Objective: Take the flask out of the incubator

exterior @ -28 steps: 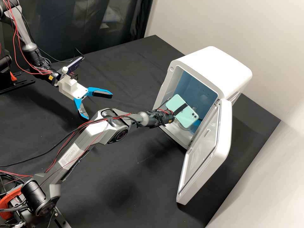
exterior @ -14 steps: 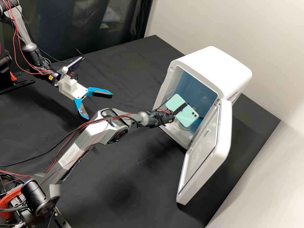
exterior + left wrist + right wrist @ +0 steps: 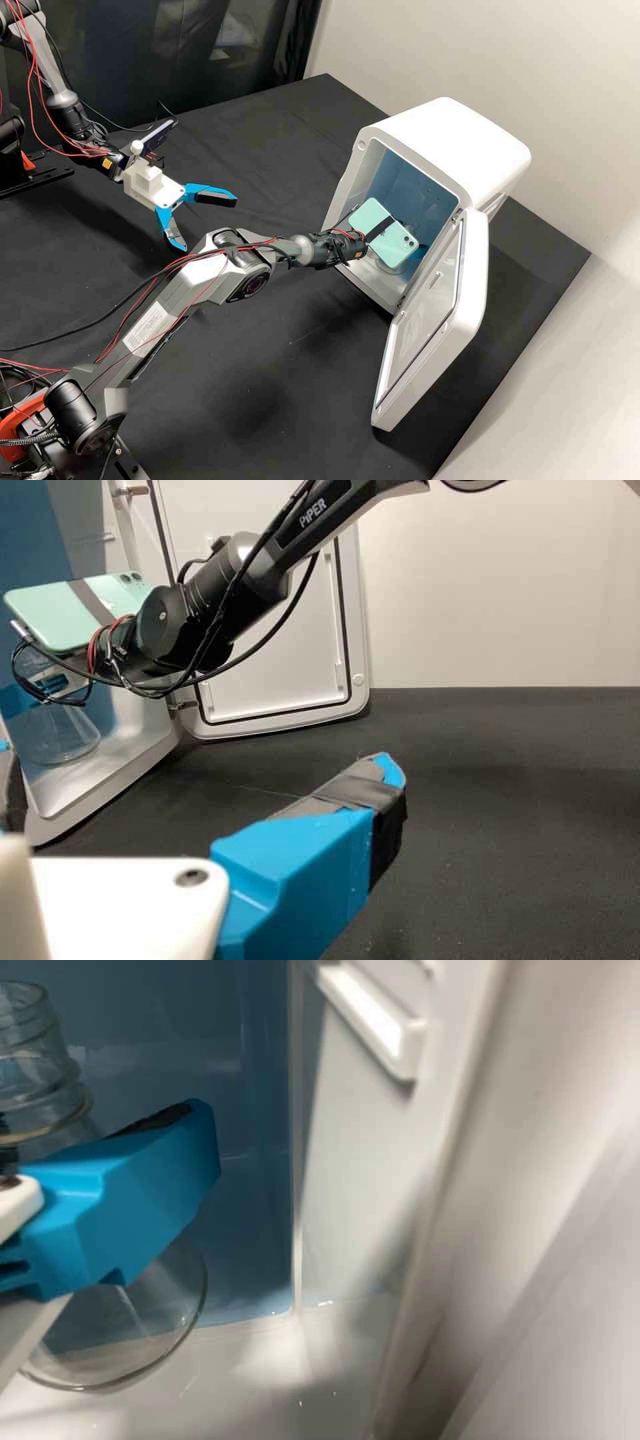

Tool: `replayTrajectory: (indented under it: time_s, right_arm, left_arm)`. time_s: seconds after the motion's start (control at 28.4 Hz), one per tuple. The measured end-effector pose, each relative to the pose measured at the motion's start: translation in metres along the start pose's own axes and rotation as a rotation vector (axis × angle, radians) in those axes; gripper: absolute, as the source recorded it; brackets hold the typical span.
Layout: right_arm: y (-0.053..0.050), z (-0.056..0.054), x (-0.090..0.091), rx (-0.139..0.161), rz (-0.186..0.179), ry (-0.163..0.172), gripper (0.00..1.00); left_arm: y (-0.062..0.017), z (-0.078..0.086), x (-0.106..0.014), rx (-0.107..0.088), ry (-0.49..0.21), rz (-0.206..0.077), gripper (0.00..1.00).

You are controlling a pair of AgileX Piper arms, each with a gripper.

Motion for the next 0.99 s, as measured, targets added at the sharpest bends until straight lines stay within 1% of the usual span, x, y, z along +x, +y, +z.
replayTrajectory:
  time_s: [0.46, 0.63, 0.81, 0.88, 0.99]
  right_arm:
    - [0.0, -0.0001, 0.0, -0.002, 0.0, 0.001, 0.0]
    - [-0.0003, 0.0003, -0.0001, 0.003, 0.001, 0.0, 0.0]
    - [-0.0041, 0.0042, -0.0016, 0.009, 0.007, 0.007, 0.0]
    - [-0.0048, 0.0061, -0.004, 0.01, 0.019, 0.012, 0.0]
    - [-0.0073, 0.0094, -0.0095, 0.017, 0.023, 0.019, 0.0]
  left_arm:
    - [0.0, 0.0, 0.0, 0.0, 0.0, 0.0, 1.0]
    - [0.0, 0.0, 0.0, 0.0, 0.0, 0.0, 1.0]
    - [0.0, 0.0, 0.0, 0.0, 0.0, 0.0, 1.0]
    - [0.0, 0.0, 0.0, 0.0, 0.0, 0.0, 1.0]
    - [0.0, 0.0, 0.0, 0.0, 0.0, 0.0, 1.0]
